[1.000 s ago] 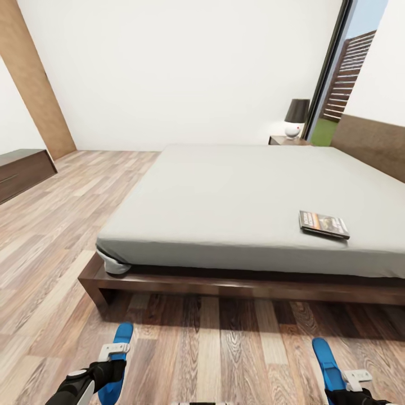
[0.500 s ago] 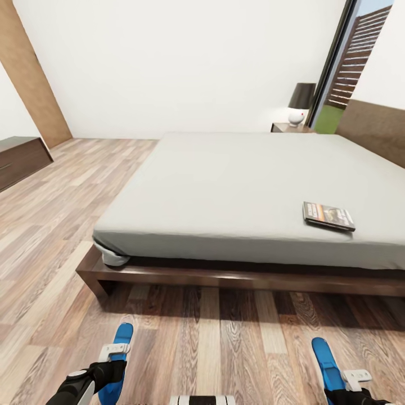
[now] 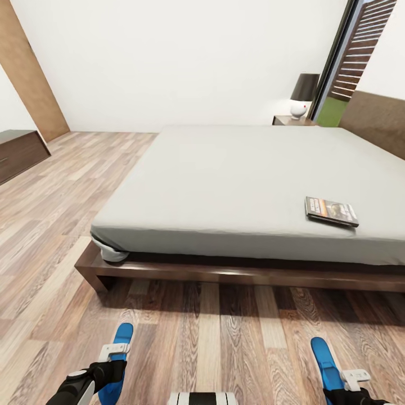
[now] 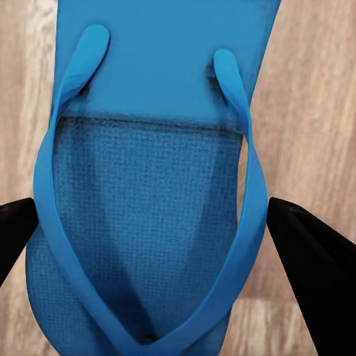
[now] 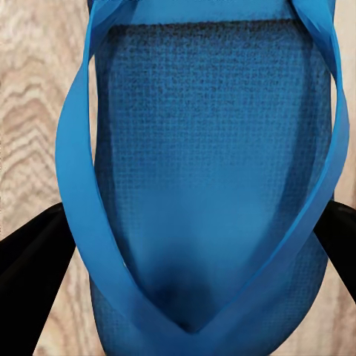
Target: In the bedroom, move the book from the bed onto either nightstand, and place the two sandals side by side next to the bed.
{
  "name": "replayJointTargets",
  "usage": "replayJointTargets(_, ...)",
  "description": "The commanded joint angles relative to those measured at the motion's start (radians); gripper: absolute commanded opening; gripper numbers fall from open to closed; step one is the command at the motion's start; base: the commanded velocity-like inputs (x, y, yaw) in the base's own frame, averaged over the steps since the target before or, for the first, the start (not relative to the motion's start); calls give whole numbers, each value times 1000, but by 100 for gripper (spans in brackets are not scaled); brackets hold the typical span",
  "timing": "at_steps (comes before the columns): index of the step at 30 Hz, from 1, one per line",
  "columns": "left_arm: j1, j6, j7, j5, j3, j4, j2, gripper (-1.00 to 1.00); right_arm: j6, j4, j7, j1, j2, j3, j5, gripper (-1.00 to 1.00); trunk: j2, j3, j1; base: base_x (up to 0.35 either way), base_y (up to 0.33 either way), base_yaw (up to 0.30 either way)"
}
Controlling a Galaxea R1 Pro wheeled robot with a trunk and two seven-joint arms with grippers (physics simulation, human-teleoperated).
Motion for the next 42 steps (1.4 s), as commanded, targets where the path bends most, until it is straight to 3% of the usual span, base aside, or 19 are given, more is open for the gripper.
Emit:
replayJointTargets(1,0,5,2,10,-3,-2,1,-100,-3,1,3,-1,-1,8,-10,-100,0,-1,0,0,0,0)
replayJointTargets(16,0,5,1,10,-2,-1,1,-100,-5,1,3,-1,0,8,-10,-100,0,-1,0,181,0,0)
replayJointTargets(26,0,5,1,10,-2,-1,2,-100,-5,1,3,-1,0,8,-10,-100,0,-1,0,23,0,0)
replayJointTargets(42,0,5,1,10,-2,-1,2,-100,-5,1,2,-1,0,8,-10,-100,-4,-63,7,0,0,0)
